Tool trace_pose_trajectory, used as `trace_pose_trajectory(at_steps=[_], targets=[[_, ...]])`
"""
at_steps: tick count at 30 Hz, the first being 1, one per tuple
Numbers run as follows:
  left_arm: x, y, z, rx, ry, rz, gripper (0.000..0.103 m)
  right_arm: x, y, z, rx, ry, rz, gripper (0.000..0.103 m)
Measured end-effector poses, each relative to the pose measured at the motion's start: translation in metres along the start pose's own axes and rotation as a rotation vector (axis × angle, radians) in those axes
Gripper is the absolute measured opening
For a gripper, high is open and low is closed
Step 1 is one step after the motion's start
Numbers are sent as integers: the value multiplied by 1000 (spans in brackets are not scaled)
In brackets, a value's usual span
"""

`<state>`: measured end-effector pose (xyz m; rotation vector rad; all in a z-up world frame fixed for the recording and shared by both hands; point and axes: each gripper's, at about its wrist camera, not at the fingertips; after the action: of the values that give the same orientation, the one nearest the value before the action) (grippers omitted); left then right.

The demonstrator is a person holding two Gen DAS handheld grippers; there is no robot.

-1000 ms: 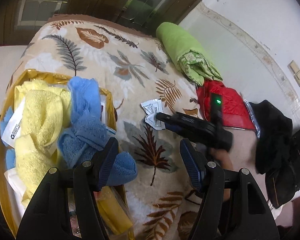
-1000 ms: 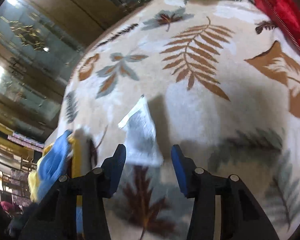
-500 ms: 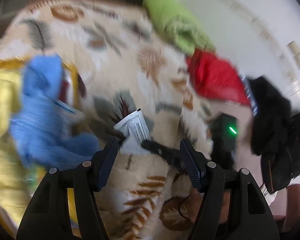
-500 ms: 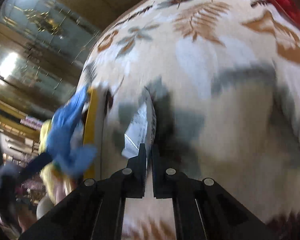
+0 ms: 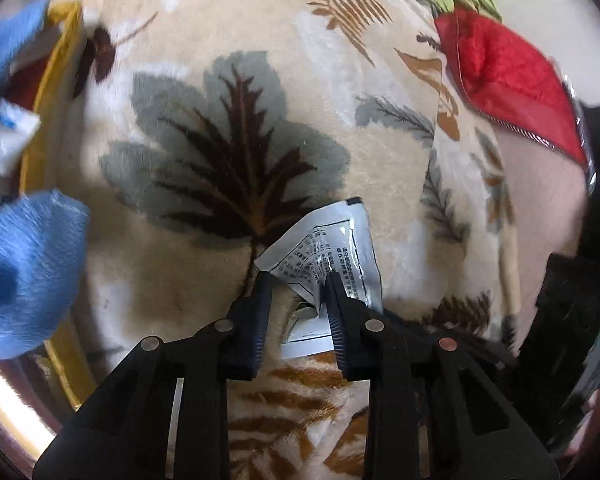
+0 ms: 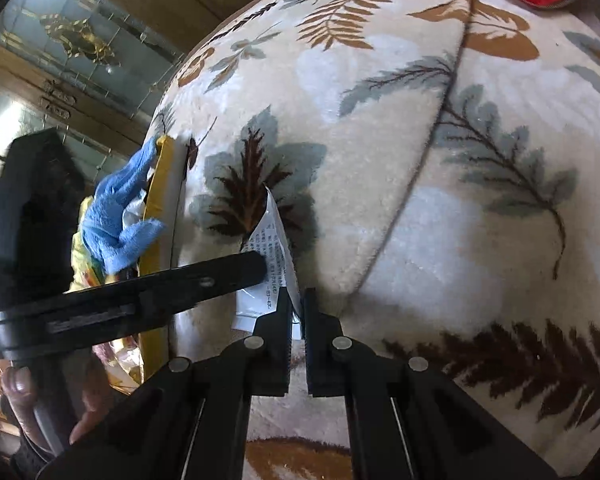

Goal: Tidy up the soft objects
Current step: 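Carry both white papers into the tray and open both tools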

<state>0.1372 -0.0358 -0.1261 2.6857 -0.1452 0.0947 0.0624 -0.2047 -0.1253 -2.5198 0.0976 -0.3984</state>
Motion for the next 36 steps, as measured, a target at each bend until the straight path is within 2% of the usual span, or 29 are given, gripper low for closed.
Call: trace_pose_trajectory(at_steps=[2, 3, 5, 7, 10, 14, 19, 22, 25, 30, 36], targets=[[-2, 0, -4, -18, 8, 11, 8, -2, -2, 2, 22, -1, 6, 2], [-4, 1, -9, -35, 23, 20, 7, -3, -7, -1, 40, 7, -2, 3], [-10, 1, -20, -34, 57, 33, 7, -7, -22, -9, 19, 35, -49, 3], [-19, -3, -43, -72, 115, 18, 7, -10, -38, -19, 30, 58, -88, 3], [-37, -14, -85, -103, 205, 10, 6, -12, -62, -33, 95, 78, -134, 3], [-55, -37, -140, -115, 314, -34, 6, -10, -115, -43, 168, 94, -228, 3], [-43, -86, -193, -144, 397, -101, 6, 9, -170, -22, 232, 88, -288, 3], [-26, -117, -202, -147, 410, -150, 6, 33, -194, 5, 260, 45, -276, 3], [-4, -146, -203, -154, 400, -190, 6, 56, -210, 32, 247, 8, -277, 3], [15, -183, -180, -108, 344, -255, 6, 68, -216, 68, 210, -55, -263, 4], [14, -209, -172, -148, 357, -294, 7, 66, -218, 93, 213, -83, -237, 0]])
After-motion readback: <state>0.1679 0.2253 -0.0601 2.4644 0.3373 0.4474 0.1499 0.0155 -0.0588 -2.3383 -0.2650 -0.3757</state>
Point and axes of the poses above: each gripper's, at about its wrist camera, not at the fingertips, and z roughly the way its jaws point, y to its right, x to its top, and after that the axes turned 3 degrees about -y, right-handed
